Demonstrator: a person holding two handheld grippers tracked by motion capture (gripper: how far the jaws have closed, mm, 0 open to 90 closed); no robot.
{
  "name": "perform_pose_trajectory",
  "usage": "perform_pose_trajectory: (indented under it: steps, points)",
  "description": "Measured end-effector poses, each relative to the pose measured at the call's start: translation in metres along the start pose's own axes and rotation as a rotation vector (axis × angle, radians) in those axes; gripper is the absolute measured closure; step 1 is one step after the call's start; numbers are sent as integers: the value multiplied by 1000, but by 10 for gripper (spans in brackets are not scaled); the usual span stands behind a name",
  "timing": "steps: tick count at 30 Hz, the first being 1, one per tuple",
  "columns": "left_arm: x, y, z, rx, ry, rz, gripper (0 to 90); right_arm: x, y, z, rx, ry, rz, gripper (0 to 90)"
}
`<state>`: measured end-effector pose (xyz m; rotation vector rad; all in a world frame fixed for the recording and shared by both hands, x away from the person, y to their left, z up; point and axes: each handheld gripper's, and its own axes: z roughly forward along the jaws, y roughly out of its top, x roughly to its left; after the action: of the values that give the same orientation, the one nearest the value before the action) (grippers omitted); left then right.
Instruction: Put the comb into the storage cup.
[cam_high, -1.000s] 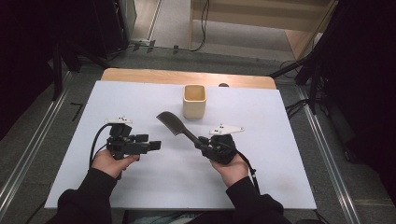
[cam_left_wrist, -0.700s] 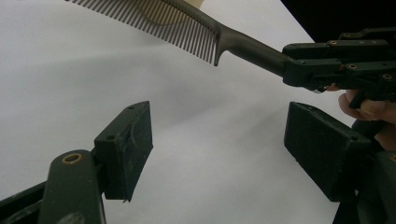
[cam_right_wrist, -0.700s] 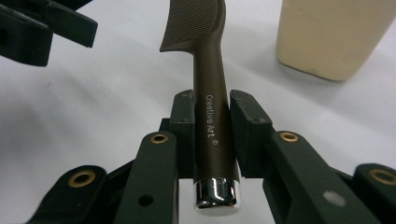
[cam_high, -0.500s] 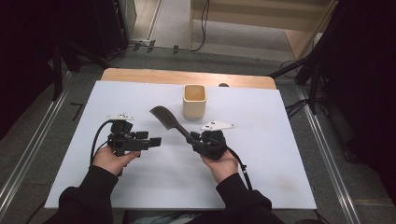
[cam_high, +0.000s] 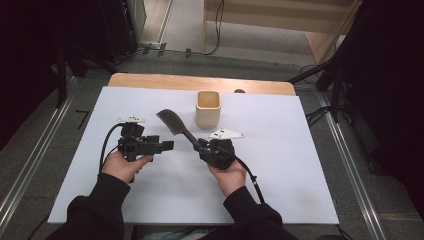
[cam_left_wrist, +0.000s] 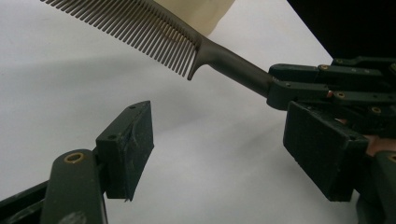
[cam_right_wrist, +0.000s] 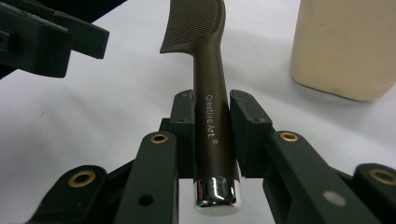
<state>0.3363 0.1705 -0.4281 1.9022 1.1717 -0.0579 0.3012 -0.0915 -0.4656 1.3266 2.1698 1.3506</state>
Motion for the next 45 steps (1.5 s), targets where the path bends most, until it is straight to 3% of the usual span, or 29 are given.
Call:
perform_pose_trajectory:
  steps: [18, 45]
  points:
    - [-3, 11, 17, -25, -1, -52, 272, 7, 6, 10, -44, -4, 13, 704]
    - [-1, 18, 26, -69, 23, -107, 281, 18, 11, 16, -114, -23, 45, 703]
